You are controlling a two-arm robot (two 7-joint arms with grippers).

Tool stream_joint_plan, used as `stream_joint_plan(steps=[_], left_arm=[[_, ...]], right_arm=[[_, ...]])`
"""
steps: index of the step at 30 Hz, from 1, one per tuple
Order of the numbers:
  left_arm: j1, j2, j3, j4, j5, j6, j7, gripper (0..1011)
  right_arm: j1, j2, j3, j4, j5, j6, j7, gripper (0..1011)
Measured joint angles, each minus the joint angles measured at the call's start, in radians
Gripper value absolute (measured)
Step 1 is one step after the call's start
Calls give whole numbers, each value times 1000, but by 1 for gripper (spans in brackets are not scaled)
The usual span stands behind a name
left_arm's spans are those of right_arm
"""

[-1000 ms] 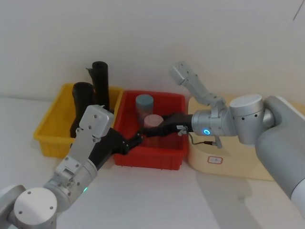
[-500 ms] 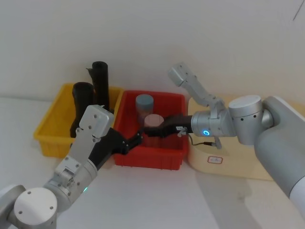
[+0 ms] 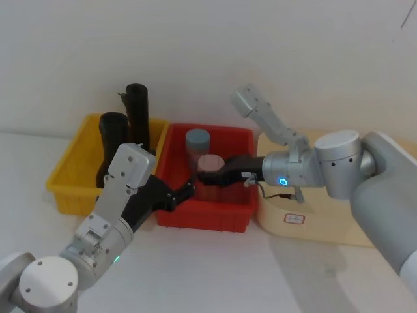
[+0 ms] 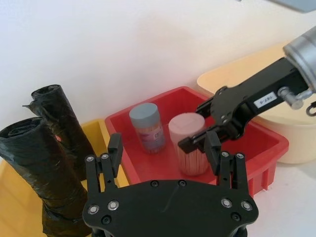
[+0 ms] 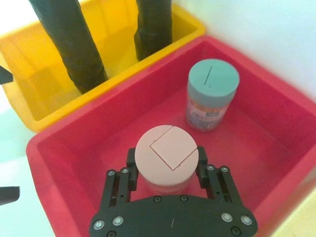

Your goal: Pick up the garbage bag with the one hand and transfer it to the other hand.

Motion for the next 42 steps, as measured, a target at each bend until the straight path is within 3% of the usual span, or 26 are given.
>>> stream_joint_plan(steps=[11,16,17,24,34,42], left_arm=[[0,0,0,0,0,0,0,1000],[0,0,0,0,0,0,0,1000],[0,0,0,0,0,0,0,1000],[0,0,0,0,0,0,0,1000],[0,0,0,0,0,0,0,1000],[0,0,0,0,0,0,0,1000]], right_arm=[[-102,81,50,-249,22,25,-54,650],[-171,133,87,-420,31,39,-105,650],[-171,133,87,-420,31,39,-105,650],[-255,192,133,-620,24,73,-198,650],[-342,246,182,-806,-16,142,-320,650],[-395,271,214,-890,-50,200,-408,650]])
